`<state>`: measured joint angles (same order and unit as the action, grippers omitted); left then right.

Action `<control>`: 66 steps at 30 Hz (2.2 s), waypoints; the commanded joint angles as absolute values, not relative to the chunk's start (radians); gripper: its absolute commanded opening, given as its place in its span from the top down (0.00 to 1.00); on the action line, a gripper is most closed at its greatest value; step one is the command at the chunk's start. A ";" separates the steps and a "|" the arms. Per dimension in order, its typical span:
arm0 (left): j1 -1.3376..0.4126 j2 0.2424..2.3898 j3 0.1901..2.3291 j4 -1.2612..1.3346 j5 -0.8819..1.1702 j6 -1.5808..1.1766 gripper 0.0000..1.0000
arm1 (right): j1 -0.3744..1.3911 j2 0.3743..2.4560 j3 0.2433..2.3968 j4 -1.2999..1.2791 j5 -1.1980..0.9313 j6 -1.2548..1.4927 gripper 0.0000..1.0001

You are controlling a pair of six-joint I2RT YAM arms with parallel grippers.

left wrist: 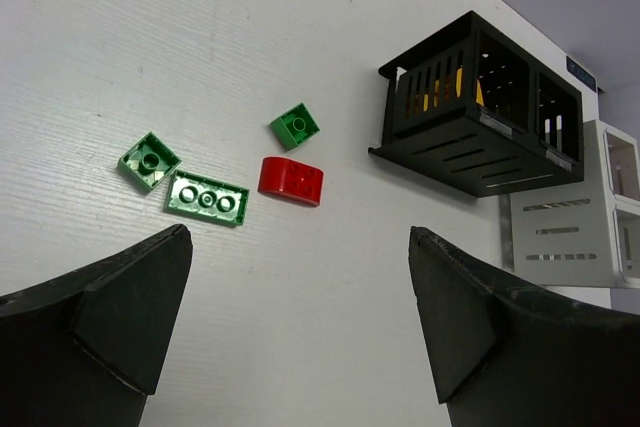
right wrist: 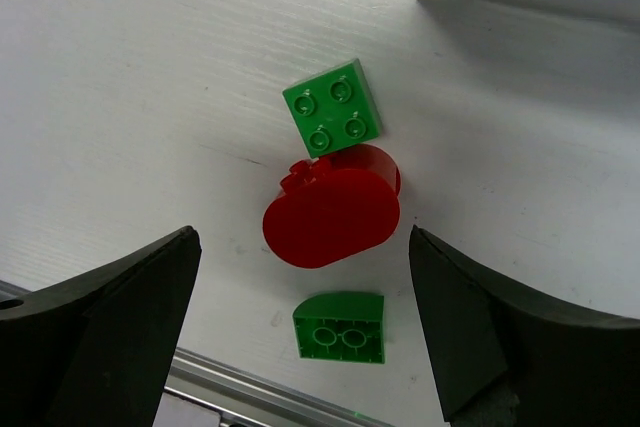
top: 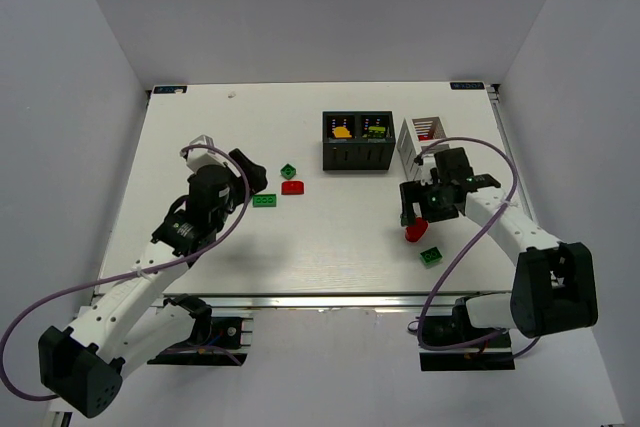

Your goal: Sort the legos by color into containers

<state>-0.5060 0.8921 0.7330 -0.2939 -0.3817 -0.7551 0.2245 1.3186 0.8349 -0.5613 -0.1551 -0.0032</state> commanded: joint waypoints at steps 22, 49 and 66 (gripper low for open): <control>-0.505 0.904 0.762 -0.339 -0.402 -0.755 0.02 | 0.359 1.433 0.824 -0.482 0.081 -0.054 0.20; -0.505 0.857 0.690 -0.319 -0.390 -0.778 0.02 | 0.367 1.114 0.971 -0.529 -0.449 -0.403 1.00; -0.505 0.890 0.690 -0.314 -0.330 -0.758 0.02 | 0.150 1.508 1.387 -0.158 -0.137 -0.285 1.00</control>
